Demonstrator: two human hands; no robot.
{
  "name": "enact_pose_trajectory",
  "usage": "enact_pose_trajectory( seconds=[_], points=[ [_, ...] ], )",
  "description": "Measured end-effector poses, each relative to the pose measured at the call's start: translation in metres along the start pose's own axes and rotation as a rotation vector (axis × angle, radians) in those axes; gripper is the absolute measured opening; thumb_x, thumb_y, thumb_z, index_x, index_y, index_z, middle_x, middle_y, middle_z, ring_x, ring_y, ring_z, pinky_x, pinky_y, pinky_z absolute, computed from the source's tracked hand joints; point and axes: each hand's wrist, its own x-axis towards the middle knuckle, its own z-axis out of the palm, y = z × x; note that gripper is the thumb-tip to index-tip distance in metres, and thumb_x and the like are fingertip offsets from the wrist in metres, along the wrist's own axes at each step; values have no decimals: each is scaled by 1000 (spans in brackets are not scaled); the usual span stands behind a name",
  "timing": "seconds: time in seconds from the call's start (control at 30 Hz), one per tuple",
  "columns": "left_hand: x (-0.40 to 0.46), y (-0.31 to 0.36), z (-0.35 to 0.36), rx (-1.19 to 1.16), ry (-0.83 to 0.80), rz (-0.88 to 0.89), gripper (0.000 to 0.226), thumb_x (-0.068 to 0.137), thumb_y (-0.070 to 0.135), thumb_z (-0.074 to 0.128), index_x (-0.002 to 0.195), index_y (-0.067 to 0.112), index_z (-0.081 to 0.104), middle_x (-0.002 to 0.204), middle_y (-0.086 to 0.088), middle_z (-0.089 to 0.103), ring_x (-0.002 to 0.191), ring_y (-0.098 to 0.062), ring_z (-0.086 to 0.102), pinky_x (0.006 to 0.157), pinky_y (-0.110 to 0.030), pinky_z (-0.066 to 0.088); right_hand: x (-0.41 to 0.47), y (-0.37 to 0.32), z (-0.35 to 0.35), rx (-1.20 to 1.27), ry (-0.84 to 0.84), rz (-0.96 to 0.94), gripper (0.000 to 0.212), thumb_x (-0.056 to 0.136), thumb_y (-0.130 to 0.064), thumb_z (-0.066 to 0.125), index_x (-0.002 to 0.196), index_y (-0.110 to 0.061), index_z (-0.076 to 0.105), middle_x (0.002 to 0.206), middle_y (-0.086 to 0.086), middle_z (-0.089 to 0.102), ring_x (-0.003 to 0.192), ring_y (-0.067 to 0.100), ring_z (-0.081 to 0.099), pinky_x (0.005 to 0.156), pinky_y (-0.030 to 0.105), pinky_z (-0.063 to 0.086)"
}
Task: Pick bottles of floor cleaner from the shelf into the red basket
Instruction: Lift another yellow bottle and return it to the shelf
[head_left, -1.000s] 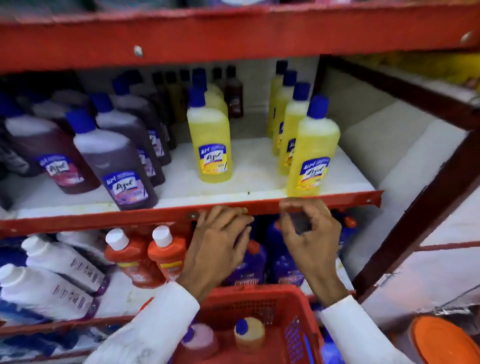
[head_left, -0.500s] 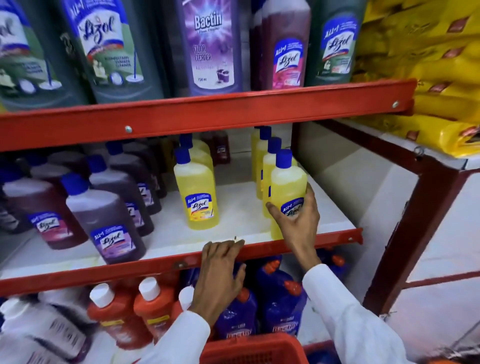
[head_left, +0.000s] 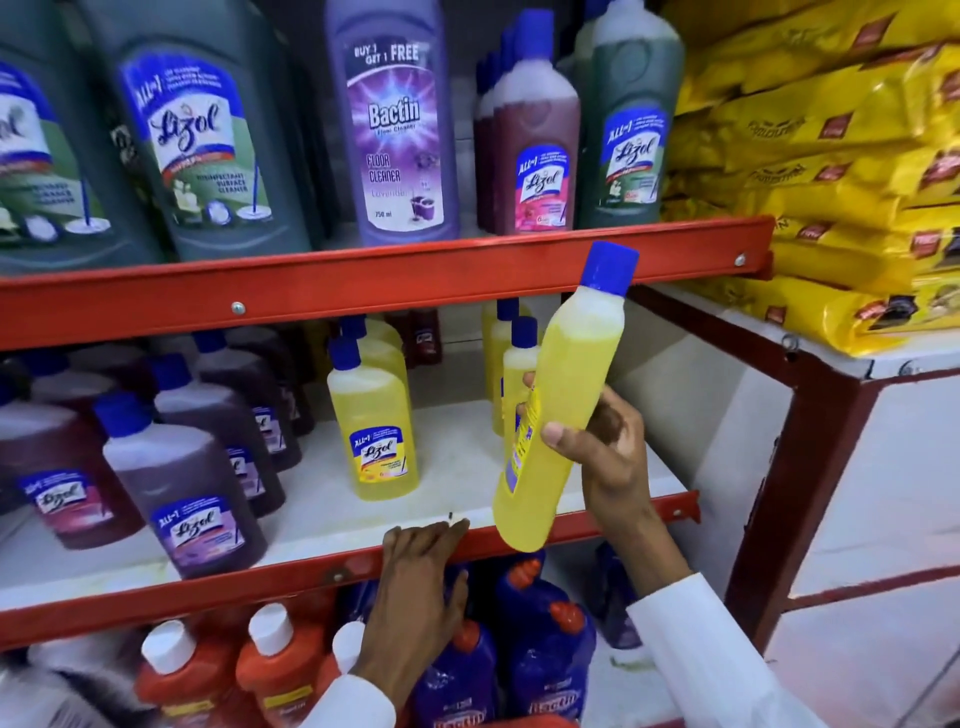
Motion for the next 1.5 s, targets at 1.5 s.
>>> enact_pose_trajectory(
  seconds=[1.5],
  points=[
    [0, 0, 2, -26, 10, -4, 61, 80, 25, 60, 139, 35, 44, 133, 5, 60, 121, -15, 48, 117, -44, 25, 1, 93, -5, -740, 422, 150, 96, 56, -38, 94, 135, -14, 45, 125, 7, 62, 107, 24, 64, 81, 25, 52]
  ],
)
